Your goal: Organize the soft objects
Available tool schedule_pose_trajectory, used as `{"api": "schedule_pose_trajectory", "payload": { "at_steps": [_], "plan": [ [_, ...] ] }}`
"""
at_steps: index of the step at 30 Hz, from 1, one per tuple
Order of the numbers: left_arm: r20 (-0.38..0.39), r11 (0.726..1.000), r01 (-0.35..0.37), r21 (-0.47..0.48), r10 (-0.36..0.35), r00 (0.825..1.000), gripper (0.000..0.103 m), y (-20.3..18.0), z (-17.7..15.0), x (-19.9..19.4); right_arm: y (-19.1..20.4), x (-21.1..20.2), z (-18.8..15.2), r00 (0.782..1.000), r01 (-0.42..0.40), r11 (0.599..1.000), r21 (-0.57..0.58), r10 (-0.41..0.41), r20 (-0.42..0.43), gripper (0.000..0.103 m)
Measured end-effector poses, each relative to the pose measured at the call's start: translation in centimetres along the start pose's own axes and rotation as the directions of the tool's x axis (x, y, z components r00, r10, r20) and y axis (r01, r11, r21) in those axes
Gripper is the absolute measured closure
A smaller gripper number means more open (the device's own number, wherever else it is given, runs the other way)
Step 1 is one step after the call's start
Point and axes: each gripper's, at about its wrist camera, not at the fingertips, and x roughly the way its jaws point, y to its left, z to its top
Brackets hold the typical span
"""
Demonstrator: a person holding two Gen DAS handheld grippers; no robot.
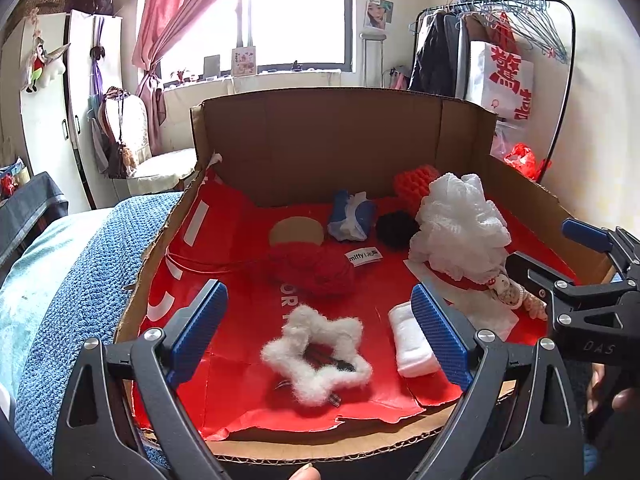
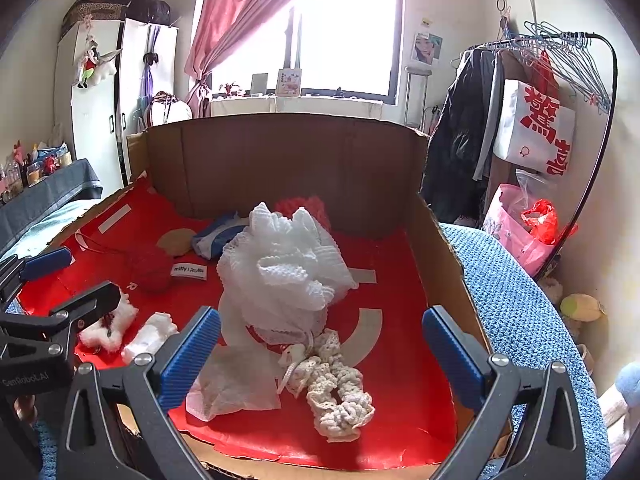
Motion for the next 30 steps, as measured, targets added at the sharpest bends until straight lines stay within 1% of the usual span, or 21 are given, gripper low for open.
{"api": "schedule_pose_trajectory", "payload": {
  "at_steps": [30],
  "plan": [
    [-0.003, 1.0, -0.001, 0.001, 0.001, 1.0, 0.009, 0.09, -0.09, 0.12, -0.15, 0.34, -0.13, 1.0, 0.006, 1.0, 0.0, -0.006, -0.008, 0.0]
  ]
}}
